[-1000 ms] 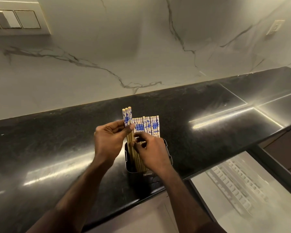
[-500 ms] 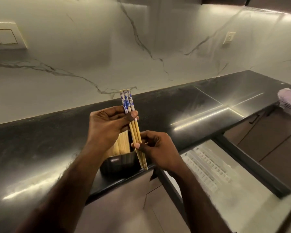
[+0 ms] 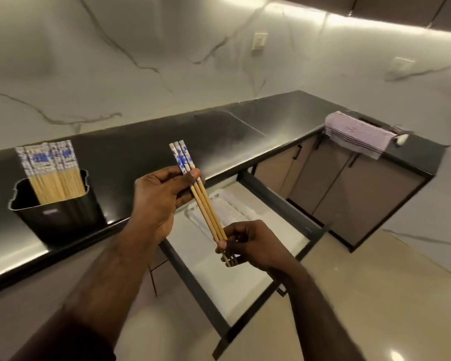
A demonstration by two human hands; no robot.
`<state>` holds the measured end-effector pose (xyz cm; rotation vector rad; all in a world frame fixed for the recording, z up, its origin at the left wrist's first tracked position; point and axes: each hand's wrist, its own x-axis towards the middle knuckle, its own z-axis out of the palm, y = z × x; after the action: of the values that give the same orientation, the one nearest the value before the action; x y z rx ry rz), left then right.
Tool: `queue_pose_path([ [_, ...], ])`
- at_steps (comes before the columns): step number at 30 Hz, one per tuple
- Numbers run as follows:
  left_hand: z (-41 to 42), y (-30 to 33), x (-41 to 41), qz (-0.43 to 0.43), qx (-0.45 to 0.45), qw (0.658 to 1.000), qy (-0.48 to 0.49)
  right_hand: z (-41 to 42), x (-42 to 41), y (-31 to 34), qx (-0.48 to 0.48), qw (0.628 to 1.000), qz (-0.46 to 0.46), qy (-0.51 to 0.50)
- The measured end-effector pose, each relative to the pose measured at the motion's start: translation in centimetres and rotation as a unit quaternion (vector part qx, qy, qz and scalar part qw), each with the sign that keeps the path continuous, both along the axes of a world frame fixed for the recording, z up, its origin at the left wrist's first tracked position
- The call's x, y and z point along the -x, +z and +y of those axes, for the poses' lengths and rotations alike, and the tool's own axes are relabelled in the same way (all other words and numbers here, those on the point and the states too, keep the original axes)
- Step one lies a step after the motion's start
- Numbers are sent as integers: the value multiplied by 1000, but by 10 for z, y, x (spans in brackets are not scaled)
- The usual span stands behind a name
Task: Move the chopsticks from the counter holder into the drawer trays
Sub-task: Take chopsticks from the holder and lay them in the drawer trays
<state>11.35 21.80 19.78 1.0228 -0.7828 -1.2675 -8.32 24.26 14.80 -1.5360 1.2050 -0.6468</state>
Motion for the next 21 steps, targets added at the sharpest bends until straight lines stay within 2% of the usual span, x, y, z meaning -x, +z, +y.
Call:
queue_pose_path([
  [4,-23,-21,41,9,-29,999,-14,-6,41,-11,-34,998,-14,-56],
  [16,-143,-142,78,-9,-162,987,-20,-124,71,-88,-171,974,108,-102],
  [18,-163,-164,80,-40,-174,984,-26,-147,70,-103,-188,967,133,-106],
  [21,-194,-204,81,-165,-191,967,-20,-183,68,-133,-201,959,172,-104],
])
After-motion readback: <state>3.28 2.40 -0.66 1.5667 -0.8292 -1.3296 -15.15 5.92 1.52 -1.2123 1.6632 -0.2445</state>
